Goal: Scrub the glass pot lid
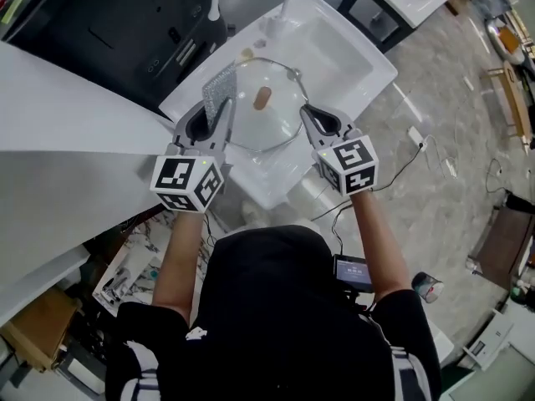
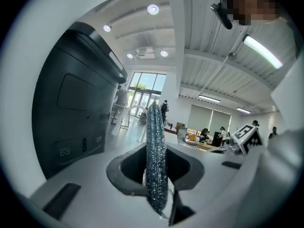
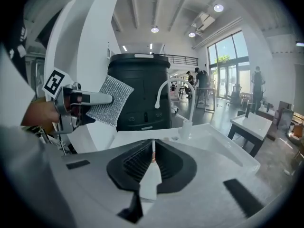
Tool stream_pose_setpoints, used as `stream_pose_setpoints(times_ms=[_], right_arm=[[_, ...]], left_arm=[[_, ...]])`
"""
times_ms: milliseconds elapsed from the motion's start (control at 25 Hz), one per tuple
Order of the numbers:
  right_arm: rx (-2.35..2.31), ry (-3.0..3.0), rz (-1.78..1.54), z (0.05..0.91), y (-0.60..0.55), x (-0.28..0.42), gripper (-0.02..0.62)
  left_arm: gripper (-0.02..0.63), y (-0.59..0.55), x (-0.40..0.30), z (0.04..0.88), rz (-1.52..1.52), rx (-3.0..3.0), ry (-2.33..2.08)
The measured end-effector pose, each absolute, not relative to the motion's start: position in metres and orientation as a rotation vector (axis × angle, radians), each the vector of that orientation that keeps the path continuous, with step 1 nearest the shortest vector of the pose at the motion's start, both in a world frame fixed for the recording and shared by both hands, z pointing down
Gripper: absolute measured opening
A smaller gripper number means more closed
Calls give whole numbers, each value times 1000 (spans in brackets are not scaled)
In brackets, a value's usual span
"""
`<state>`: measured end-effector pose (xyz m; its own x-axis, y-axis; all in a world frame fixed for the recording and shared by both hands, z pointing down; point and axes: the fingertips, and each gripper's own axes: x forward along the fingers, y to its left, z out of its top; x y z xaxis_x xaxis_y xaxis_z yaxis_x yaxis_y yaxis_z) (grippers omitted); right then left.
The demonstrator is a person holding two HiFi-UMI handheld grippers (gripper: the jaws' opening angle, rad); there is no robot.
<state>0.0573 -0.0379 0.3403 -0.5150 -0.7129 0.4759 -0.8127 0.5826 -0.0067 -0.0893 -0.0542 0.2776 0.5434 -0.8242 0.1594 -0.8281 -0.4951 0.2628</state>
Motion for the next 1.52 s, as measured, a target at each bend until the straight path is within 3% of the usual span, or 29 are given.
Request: stream_pose_setpoints(times_ms=[320, 600, 840, 1280, 1520], right_arm=[[1084, -2342, 405, 402, -39, 57, -2], [980, -2308, 470, 445, -36, 51, 53], [867, -2275, 490, 482, -35, 37, 130], [786, -2176, 426, 536, -40, 29, 343], [767, -2150, 422, 548, -35, 23, 377]], left_arm=[[75, -66, -80, 336, 151, 2393, -1362], [75, -62, -77, 378, 223, 2329, -1322], [75, -64, -73, 401, 260, 2318, -1328], [75, -71, -77, 426, 305, 2266, -1365], [75, -72, -78, 435, 331, 2251, -1371]])
